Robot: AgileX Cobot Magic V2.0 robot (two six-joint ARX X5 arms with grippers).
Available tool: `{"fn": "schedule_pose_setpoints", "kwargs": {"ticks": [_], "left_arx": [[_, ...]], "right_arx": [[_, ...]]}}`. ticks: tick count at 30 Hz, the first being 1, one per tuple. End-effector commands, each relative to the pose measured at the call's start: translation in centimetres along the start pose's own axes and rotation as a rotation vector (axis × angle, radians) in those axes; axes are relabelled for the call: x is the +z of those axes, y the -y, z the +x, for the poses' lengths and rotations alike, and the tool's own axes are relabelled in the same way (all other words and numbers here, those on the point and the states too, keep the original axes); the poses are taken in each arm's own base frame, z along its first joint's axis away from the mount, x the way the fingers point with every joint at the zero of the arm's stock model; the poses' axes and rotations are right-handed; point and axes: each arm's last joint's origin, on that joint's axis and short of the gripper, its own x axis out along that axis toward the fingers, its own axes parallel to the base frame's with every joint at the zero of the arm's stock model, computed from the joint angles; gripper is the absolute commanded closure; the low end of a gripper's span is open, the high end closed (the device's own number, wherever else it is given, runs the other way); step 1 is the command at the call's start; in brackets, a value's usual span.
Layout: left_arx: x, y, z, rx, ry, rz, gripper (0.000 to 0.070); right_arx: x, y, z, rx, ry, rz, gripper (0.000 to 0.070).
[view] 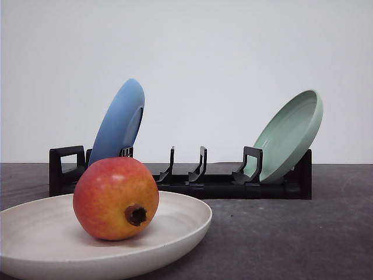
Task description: Place pomegranate in white plate
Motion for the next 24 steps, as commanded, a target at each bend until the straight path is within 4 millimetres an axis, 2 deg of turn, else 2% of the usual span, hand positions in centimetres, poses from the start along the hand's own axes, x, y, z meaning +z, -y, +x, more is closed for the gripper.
{"fn": "schedule_pose_setpoints", "kwargs": {"ticks": [1,9,13,19,24], "left_arx": [[0.4,0.1,-0.3,-0.018,0.016,-0.004,0.0700],[0.2,0.0,-0.3,-0.018,0.023,-0.007,0.0700],[0.1,-0.4,0.0,0.042,0.023,-0.038,0.0700],[-1.1,-2.4,2.0,0.324,0.119,0.033,0.0700],[-4.9,-5.7,4.6,0.589,0.209,0.064,0.0700]], "right_arx": [[0.2,-0.1,-0.2,0.013,0.017,0.005,0.0696],[0.2,-0.1,-0.2,0.014,0.017,0.005,0.0696],[0.2,-0.1,-0.2,0.014,0.017,0.005,0.0696],[0.2,-0.1,-0.2,0.014,0.017,0.005,0.0696],[0.2,-0.1,-0.2,0.013,0.017,0.005,0.0696]]}}
